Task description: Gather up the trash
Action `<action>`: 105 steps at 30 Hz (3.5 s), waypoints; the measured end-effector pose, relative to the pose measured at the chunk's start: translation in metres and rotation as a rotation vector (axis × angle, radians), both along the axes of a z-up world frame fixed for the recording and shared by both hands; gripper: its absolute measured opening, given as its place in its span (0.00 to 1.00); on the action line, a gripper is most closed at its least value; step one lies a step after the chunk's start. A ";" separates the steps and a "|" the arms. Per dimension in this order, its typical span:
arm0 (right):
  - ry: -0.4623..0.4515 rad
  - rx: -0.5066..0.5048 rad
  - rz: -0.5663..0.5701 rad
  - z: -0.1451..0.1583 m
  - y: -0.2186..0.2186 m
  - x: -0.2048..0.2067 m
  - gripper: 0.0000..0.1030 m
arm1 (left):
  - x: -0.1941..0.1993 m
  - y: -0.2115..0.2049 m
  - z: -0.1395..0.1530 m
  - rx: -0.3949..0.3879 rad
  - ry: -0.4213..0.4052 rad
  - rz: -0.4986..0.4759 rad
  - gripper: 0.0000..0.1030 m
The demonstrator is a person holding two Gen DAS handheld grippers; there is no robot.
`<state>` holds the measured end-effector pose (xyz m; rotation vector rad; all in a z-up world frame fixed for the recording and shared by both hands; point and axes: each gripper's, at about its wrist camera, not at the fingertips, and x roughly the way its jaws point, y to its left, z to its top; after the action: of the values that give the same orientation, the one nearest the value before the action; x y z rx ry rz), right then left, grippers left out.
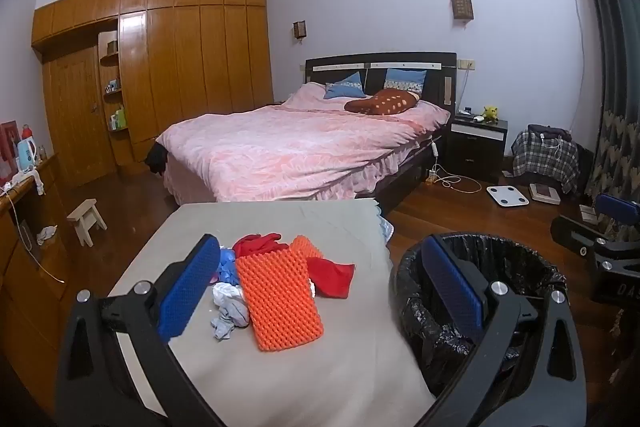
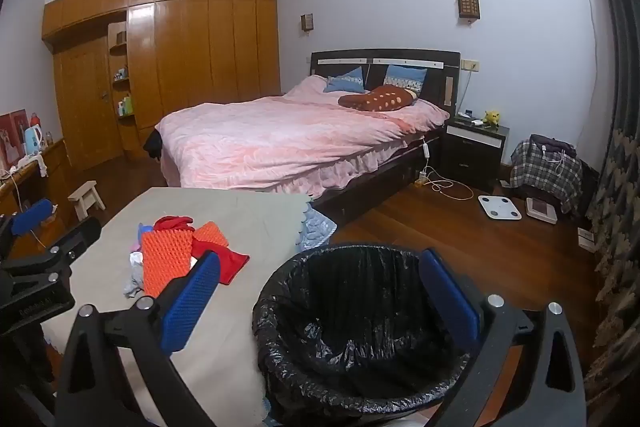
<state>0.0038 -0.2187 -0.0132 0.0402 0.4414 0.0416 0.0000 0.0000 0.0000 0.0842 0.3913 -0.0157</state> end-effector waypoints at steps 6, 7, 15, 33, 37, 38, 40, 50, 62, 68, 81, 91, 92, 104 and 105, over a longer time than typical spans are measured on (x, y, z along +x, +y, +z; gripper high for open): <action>0.002 0.001 0.001 0.000 0.000 0.000 0.94 | 0.004 0.000 -0.001 0.000 0.009 0.003 0.95; 0.003 0.000 0.001 0.000 0.001 0.000 0.94 | 0.005 0.001 -0.001 -0.001 0.011 0.004 0.95; 0.005 -0.004 0.001 -0.001 0.002 0.000 0.94 | 0.000 0.000 0.000 -0.002 -0.003 0.000 0.95; 0.007 -0.006 0.001 -0.002 0.004 0.001 0.94 | 0.001 0.004 0.000 -0.004 0.001 -0.001 0.95; 0.007 -0.006 0.001 -0.002 0.004 0.001 0.94 | 0.001 0.004 0.000 -0.003 0.000 -0.001 0.95; 0.007 -0.006 0.001 -0.002 0.004 0.001 0.94 | 0.001 0.004 0.000 -0.004 0.000 0.000 0.95; 0.007 -0.006 0.002 -0.001 0.004 0.001 0.94 | 0.001 0.004 0.000 -0.004 0.001 0.000 0.95; 0.007 -0.007 0.001 -0.003 0.005 0.002 0.94 | 0.001 0.004 0.000 -0.004 0.001 0.000 0.95; 0.008 -0.008 0.001 -0.003 0.005 0.003 0.94 | 0.001 0.004 -0.001 -0.003 0.002 0.001 0.95; 0.008 -0.010 -0.003 -0.001 0.005 0.004 0.94 | 0.001 0.004 -0.001 -0.002 0.002 0.000 0.95; 0.021 -0.004 -0.003 -0.012 0.008 0.010 0.94 | 0.009 0.019 -0.029 -0.005 0.016 0.005 0.95; 0.029 0.006 0.014 -0.012 0.012 0.017 0.94 | 0.008 0.025 -0.027 -0.010 0.038 0.010 0.95; 0.030 0.007 0.016 -0.012 0.014 0.018 0.94 | 0.012 0.024 -0.026 -0.011 0.043 0.010 0.95; 0.031 0.028 0.116 -0.027 0.059 0.056 0.94 | 0.033 0.067 -0.036 0.001 0.018 0.075 0.95; 0.034 0.029 0.127 -0.030 0.065 0.060 0.94 | 0.038 0.074 -0.038 0.001 0.021 0.083 0.95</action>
<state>0.0643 -0.1540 -0.0429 0.0416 0.4766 0.1729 0.0376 0.0739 -0.0383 0.0684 0.4158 0.0654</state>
